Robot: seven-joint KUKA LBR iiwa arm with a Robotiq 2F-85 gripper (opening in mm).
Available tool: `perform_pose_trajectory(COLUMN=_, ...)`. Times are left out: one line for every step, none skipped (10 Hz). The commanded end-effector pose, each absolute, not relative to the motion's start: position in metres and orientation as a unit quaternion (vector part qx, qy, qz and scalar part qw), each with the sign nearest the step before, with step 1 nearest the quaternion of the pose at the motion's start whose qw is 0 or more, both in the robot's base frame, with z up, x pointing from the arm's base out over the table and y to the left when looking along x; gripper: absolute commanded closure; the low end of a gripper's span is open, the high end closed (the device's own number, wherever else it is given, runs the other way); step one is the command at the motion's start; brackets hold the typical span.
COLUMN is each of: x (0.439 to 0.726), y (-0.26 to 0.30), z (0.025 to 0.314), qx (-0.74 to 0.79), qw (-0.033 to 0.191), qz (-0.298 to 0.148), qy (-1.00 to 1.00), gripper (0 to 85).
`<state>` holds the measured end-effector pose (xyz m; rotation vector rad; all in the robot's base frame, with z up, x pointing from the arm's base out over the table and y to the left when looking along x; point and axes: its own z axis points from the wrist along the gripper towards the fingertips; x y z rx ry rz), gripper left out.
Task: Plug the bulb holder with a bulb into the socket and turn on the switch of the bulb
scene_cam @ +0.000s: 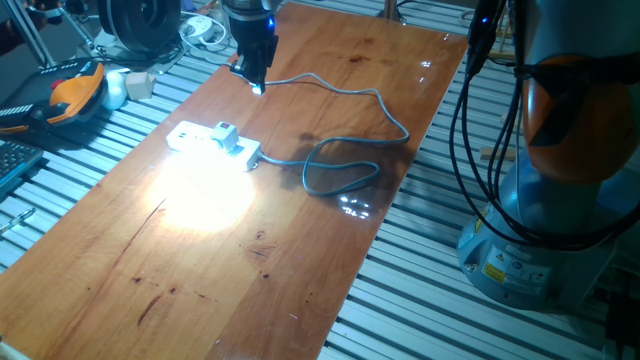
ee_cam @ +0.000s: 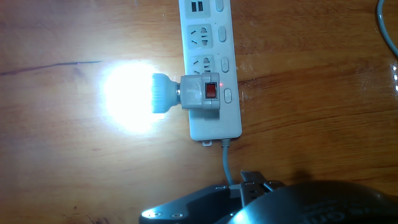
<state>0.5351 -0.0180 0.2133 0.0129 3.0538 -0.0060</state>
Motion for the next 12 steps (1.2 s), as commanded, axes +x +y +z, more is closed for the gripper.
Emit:
perform_pose_trajectory(x=0.5350, y=-0.0178, z=0.2131, qx=0.004, qw=0.045, qz=-0.002, qy=0.999, gripper=85.0)
perform_pose_trajectory(x=0.5350, y=-0.0178, z=0.2132, qx=0.004, qw=0.045, qz=-0.002, qy=0.999, gripper=85.0)
perform_pose_trajectory(x=0.5351, y=-0.0176, z=0.2131, qx=0.006, qw=0.045, qz=-0.002, qy=0.999, gripper=85.0)
perform_pose_trajectory(x=0.5353, y=-0.0176, z=0.2133, qx=0.006, qw=0.045, qz=-0.003, qy=0.999, gripper=85.0)
perform_pose_trajectory(x=0.5355, y=-0.0176, z=0.2128, qx=0.007, qw=0.045, qz=-0.004, qy=0.999, gripper=85.0)
perform_pose_trajectory(x=0.5356, y=-0.0177, z=0.2117, qx=0.006, qw=0.045, qz=-0.003, qy=0.999, gripper=85.0)
perform_pose_trajectory(x=0.5358, y=-0.0175, z=0.2110, qx=0.006, qw=0.044, qz=-0.001, qy=0.999, gripper=85.0)
perform_pose_trajectory(x=0.5362, y=-0.0172, z=0.2107, qx=0.006, qw=0.044, qz=0.000, qy=0.999, gripper=85.0)
perform_pose_trajectory(x=0.5368, y=-0.0165, z=0.2111, qx=0.007, qw=0.045, qz=0.000, qy=0.999, gripper=85.0)
perform_pose_trajectory(x=0.5375, y=-0.0145, z=0.2120, qx=0.007, qw=0.045, qz=-0.004, qy=0.999, gripper=85.0)
perform_pose_trajectory(x=0.5378, y=-0.0135, z=0.2125, qx=0.008, qw=0.045, qz=-0.004, qy=0.999, gripper=85.0)
perform_pose_trajectory(x=0.5380, y=-0.0129, z=0.2126, qx=0.009, qw=0.045, qz=-0.004, qy=0.999, gripper=85.0)
